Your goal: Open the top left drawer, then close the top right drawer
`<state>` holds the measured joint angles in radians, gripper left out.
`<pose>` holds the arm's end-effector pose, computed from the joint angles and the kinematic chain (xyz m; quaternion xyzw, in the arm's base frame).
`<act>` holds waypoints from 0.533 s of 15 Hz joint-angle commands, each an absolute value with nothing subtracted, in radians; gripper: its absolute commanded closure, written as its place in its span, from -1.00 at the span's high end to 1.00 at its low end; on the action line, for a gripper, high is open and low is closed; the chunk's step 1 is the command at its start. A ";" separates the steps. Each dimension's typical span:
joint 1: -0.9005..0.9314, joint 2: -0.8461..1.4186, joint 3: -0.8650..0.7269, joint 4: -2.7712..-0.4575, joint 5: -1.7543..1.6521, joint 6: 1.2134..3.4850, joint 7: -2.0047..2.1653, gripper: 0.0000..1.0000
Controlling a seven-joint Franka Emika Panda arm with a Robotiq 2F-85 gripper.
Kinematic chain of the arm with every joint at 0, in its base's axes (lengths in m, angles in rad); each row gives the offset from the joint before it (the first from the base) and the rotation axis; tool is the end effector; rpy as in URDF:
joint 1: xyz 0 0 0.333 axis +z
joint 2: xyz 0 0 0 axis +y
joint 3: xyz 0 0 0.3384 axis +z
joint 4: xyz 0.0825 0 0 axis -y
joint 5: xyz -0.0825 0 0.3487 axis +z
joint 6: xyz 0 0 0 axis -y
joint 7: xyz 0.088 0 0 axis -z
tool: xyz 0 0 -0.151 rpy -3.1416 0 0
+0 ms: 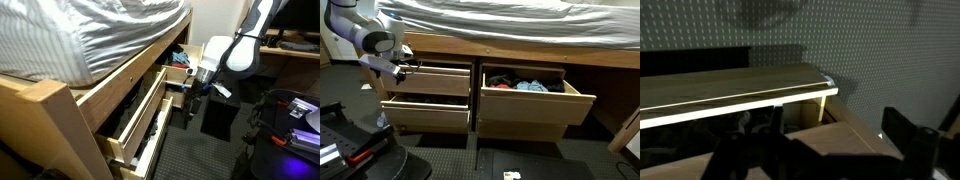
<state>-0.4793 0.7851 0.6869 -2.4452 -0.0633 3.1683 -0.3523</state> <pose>0.4591 0.1490 0.0917 -0.9483 -0.2153 -0.0736 0.2213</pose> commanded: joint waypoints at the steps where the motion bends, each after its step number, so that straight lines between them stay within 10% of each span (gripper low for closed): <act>1: -0.508 0.828 0.707 -2.435 -0.131 3.199 -0.313 1.00; 8: -0.379 0.753 0.630 -2.447 -0.103 3.485 -0.109 1.00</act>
<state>-0.5014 0.8717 0.7019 -2.4263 -0.1465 3.3844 -0.2456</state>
